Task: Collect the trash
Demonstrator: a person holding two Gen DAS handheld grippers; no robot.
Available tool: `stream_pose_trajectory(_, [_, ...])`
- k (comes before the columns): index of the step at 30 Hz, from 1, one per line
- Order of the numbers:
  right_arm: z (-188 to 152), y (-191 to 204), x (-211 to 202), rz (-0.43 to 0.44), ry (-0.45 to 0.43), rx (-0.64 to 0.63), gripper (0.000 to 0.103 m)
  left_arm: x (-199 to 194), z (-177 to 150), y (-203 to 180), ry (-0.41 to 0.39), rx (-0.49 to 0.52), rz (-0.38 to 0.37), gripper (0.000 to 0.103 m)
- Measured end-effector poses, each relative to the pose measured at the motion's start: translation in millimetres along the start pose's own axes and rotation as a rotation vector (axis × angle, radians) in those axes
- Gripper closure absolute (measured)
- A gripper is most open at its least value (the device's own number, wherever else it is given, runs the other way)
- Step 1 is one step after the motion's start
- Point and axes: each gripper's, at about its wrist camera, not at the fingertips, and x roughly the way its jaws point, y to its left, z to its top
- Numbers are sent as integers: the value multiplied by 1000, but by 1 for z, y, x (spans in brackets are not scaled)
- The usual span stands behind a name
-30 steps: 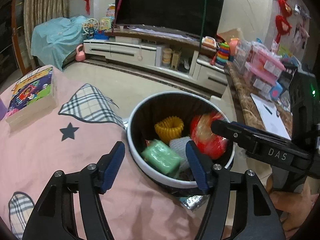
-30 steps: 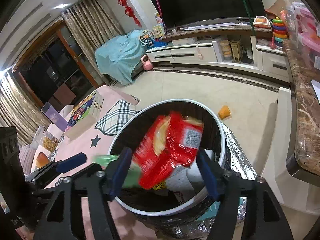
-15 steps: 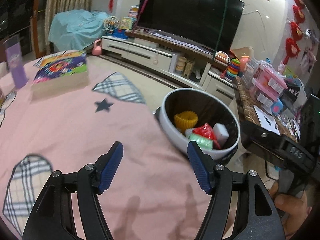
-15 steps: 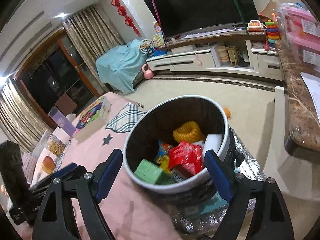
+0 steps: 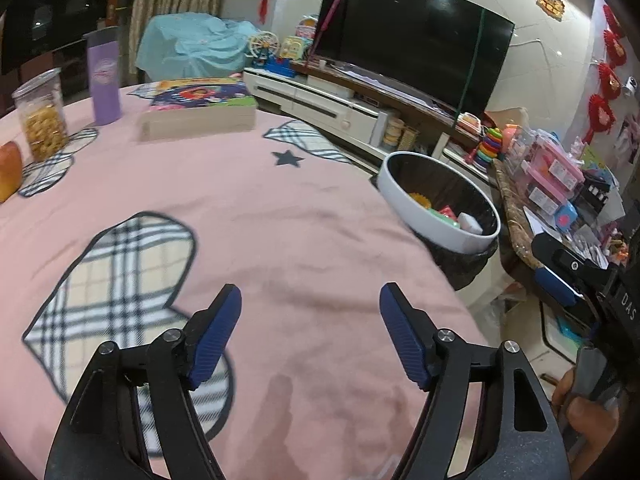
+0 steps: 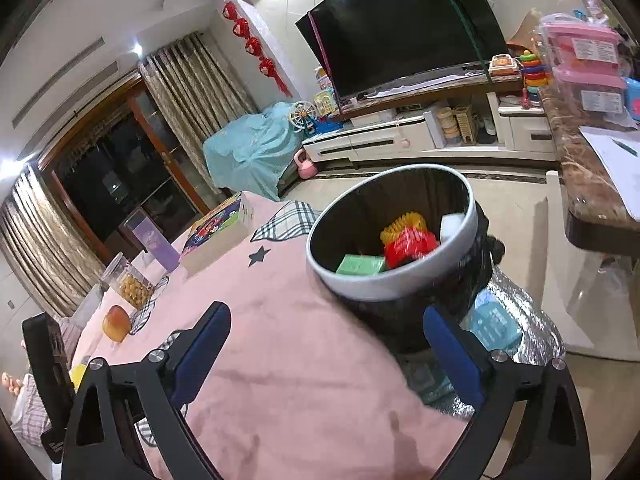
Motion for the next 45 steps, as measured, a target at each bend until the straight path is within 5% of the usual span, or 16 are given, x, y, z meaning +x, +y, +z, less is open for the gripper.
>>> stream_pose_trajectory(6, [-8, 19, -18, -29, -46, -64, 5, -33, -9, 5, -100, 3, 38, 24])
stream_pose_trajectory(10, [-12, 41, -46, -84, -185, -155, 0, -61, -15, 3, -238, 8, 95, 3])
stream_pose_trajectory(14, [-19, 52, -59, -114, -263, -200, 0, -78, -25, 2, -335, 41, 188, 0])
stream_pose_trajectory(24, [-47, 54, -48, -170, -285, -238, 0, -82, -40, 12, -368, 37, 261, 0])
stream_pose_trajectory(45, [-60, 66, -47, -173, -290, -287, 0, -89, -44, 15, -409, 40, 295, 0])
